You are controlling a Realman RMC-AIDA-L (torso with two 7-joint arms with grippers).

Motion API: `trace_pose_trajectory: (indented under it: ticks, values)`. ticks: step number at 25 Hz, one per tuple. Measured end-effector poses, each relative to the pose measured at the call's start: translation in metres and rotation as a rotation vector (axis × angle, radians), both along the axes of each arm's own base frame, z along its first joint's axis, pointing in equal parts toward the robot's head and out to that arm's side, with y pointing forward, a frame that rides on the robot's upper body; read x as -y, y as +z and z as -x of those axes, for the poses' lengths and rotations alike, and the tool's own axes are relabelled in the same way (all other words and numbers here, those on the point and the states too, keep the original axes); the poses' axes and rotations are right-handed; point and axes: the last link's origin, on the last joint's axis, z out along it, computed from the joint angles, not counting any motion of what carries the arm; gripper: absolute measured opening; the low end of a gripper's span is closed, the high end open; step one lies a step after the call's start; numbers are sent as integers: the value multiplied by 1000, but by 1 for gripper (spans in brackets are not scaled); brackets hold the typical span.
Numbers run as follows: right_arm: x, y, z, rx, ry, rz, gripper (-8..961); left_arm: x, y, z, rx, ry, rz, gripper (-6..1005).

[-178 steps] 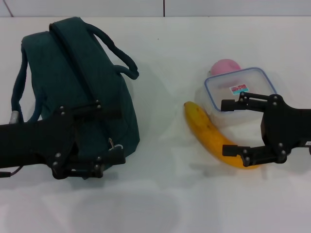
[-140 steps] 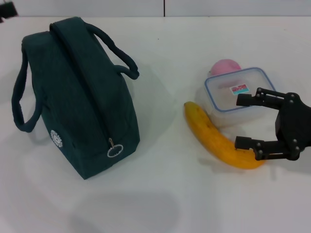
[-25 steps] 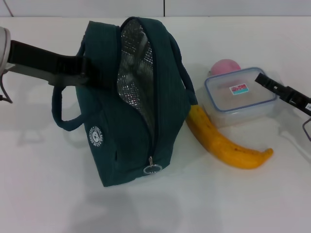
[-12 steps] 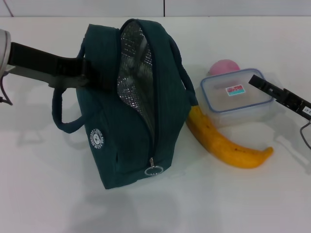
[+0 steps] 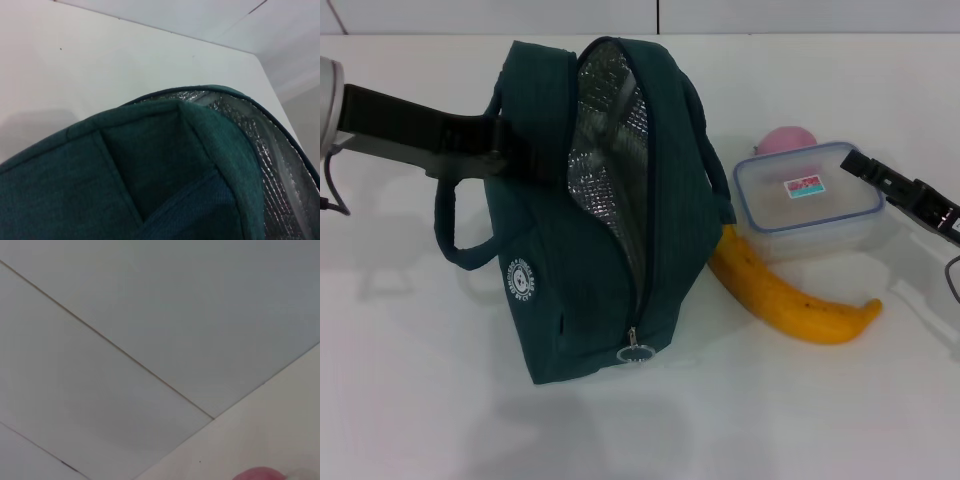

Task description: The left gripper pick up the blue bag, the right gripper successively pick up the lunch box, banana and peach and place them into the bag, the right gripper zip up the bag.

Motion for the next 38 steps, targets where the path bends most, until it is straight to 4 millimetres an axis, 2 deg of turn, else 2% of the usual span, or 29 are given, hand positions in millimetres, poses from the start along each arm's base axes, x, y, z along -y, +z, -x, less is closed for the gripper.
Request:
trace_pose_trajectory:
  ticks: [21,27,38]
  values:
    - [-8,-4,18,-104,-3,41,810,-2,-6,0,2,0,37,33]
    - [-11,-4,20,-117,-7,33,601,-2,-8,-1,-5,-6,45,33]
    - [-16,-8,28,-146,-12,48,402,-5,-11,1,-4,-8,66,33]
